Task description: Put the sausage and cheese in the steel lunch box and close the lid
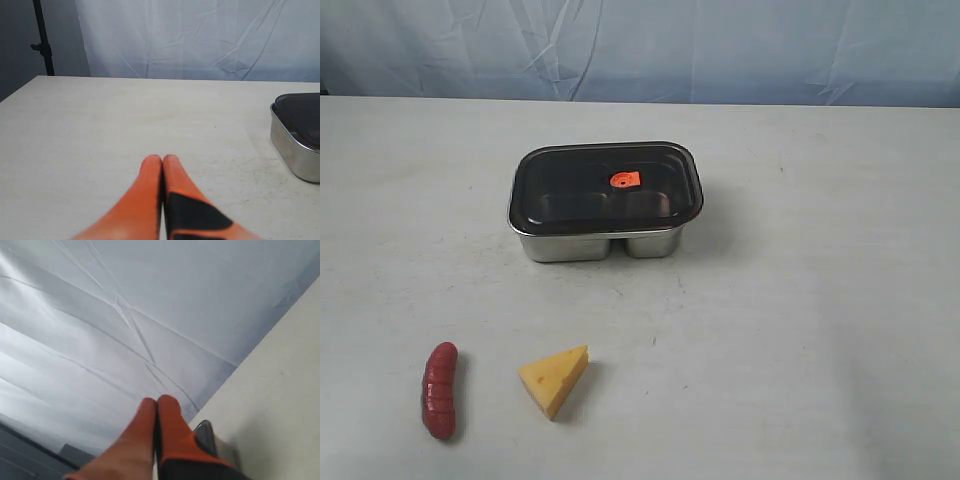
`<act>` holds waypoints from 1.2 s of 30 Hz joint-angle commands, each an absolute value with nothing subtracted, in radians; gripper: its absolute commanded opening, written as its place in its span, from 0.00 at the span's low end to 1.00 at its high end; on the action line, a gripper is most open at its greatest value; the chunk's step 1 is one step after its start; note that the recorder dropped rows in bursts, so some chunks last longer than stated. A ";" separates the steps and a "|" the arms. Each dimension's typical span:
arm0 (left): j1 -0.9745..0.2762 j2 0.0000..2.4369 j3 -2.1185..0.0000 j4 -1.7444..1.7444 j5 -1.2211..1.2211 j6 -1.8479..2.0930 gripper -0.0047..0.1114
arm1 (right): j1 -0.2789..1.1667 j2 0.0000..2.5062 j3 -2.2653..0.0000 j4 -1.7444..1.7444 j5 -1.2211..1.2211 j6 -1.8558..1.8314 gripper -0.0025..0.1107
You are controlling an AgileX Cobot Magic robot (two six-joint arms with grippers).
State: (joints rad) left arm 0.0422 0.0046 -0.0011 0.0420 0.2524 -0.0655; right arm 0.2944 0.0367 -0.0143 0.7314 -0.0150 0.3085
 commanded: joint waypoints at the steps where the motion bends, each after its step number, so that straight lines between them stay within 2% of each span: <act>1: 0.037 0.000 0.000 0.043 0.238 -0.067 0.04 | 0.294 0.033 -0.140 0.719 0.090 0.263 0.02; 4: 0.037 0.000 0.000 0.043 0.238 -0.067 0.04 | 0.304 0.185 -0.406 0.683 0.332 -0.149 0.02; 5: 0.037 0.000 0.000 0.043 0.238 -0.067 0.04 | 0.304 0.240 -0.435 0.683 0.352 -0.149 0.02; 9: 0.037 0.000 0.000 0.043 0.238 -0.067 0.04 | 0.304 0.812 -0.655 0.691 0.577 -0.199 0.02; 11: 0.037 0.000 0.000 0.043 0.238 -0.067 0.04 | 0.303 1.231 -0.889 0.740 0.806 -0.387 0.02; 14: 0.037 0.000 0.000 0.043 0.238 -0.067 0.04 | 0.242 1.579 -1.127 0.909 0.974 -0.481 0.02; 18: 0.037 0.000 0.000 0.043 0.238 -0.067 0.04 | 0.115 1.835 -1.190 1.384 1.221 -0.837 0.02; 26: 0.037 0.000 0.000 0.043 0.238 -0.067 0.04 | 0.105 2.022 -1.190 1.308 1.130 -0.864 0.03; 27: 0.037 0.000 0.000 0.043 0.238 -0.067 0.04 | 0.106 2.036 -1.190 1.313 1.124 -0.867 0.07; 29: 0.037 0.000 0.000 0.043 0.238 -0.067 0.04 | 0.106 2.053 -1.190 1.314 1.106 -0.867 0.22; 31: 0.037 0.000 0.000 0.043 0.238 -0.067 0.04 | 0.111 2.067 -1.190 1.311 1.086 -0.867 0.43; 32: 0.037 0.000 0.000 0.043 0.238 -0.067 0.04 | 0.113 2.071 -1.190 1.313 1.074 -0.867 0.58; 33: 0.037 0.000 0.000 0.043 0.238 -0.067 0.04 | 0.113 2.073 -1.190 1.316 1.060 -0.867 0.66; 34: 0.037 0.000 0.000 0.043 0.238 -0.067 0.04 | 0.113 2.074 -1.190 1.325 1.055 -0.867 0.71; 36: 0.037 0.000 0.000 0.043 0.238 -0.067 0.04 | 0.113 2.079 -1.190 1.341 1.047 -0.867 0.72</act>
State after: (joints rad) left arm 0.0422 0.0046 -0.0011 0.0420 0.2524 -0.0655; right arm 0.1135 2.0747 -1.1850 1.3150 1.0632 -0.8577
